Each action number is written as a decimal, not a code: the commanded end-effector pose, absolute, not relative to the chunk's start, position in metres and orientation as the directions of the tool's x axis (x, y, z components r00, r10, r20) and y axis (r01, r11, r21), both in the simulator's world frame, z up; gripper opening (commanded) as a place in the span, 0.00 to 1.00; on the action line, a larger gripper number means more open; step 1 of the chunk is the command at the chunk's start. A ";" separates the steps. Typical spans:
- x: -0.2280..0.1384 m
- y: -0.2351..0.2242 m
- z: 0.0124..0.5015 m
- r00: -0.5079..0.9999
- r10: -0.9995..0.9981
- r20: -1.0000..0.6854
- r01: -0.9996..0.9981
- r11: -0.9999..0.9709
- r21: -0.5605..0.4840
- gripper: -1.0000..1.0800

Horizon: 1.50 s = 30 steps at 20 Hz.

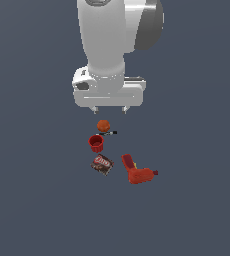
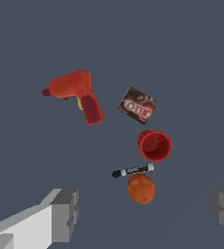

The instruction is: Pick up a designated object from a clutter of objects.

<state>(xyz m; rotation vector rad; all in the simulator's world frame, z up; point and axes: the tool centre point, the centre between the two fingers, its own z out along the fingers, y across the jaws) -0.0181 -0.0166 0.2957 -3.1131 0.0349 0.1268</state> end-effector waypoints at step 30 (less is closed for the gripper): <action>0.017 0.016 0.258 0.973 -0.223 -0.051 -0.224 -0.974 -0.016 1.00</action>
